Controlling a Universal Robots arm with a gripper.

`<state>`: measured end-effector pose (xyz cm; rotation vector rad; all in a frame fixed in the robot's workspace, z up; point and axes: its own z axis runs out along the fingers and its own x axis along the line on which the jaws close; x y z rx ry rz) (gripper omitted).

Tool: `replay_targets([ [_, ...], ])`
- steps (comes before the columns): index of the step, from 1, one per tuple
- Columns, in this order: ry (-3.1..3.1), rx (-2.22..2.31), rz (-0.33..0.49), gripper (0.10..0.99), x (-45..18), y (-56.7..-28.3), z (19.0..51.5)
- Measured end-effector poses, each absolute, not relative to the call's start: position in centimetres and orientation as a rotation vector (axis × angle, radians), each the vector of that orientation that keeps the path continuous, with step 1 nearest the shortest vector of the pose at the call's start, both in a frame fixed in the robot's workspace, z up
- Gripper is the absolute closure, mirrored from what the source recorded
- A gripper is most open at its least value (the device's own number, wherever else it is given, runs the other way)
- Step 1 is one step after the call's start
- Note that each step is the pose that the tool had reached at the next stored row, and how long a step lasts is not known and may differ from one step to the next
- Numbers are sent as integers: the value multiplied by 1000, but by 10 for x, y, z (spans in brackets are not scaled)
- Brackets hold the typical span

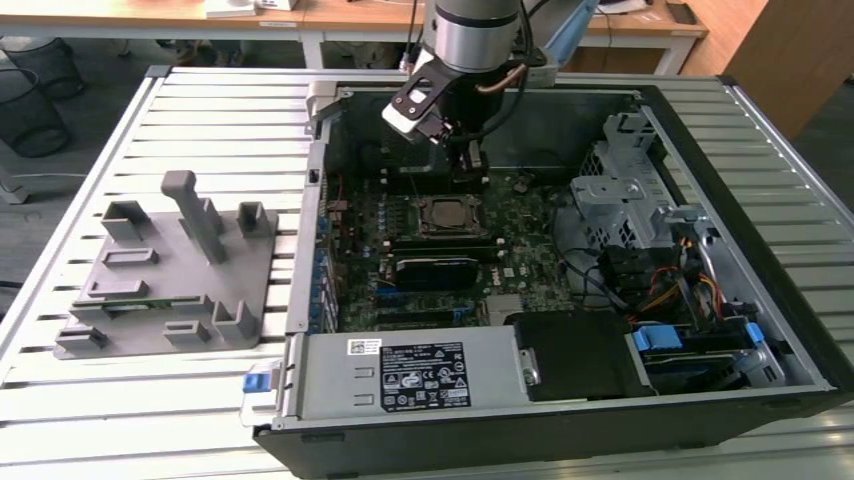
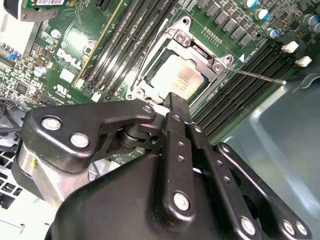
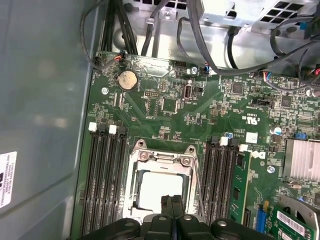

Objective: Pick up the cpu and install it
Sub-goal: 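Install the first cpu locking lever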

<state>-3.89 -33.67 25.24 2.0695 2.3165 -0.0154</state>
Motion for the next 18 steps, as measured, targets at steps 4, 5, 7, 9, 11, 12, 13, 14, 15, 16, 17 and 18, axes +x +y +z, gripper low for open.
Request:
replay_targets([
  [4, 2316, 2070, -15, 980, -39, -337, 257],
  [5, 2316, 2070, -16, 980, -39, -337, 259],
  [7, 2316, 2070, -15, 980, -39, -337, 262],
  [9, 2316, 2070, -16, 980, -39, -337, 265],
  [11, 2316, 2070, -16, 980, -39, -337, 267],
  [12, 2316, 2070, -16, 980, -39, -337, 269],
  [13, 2316, 2070, -16, 980, -39, -337, 269],
  [14, 2316, 2070, -16, 980, -39, -337, 270],
  [15, 2316, 2070, -15, 980, -39, -337, 271],
  [16, 2316, 2070, -15, 980, -39, -337, 272],
  [17, 2317, 2069, -15, 980, -39, -337, 272],
  [18, 2321, 2065, -15, 980, -39, -337, 272],
])
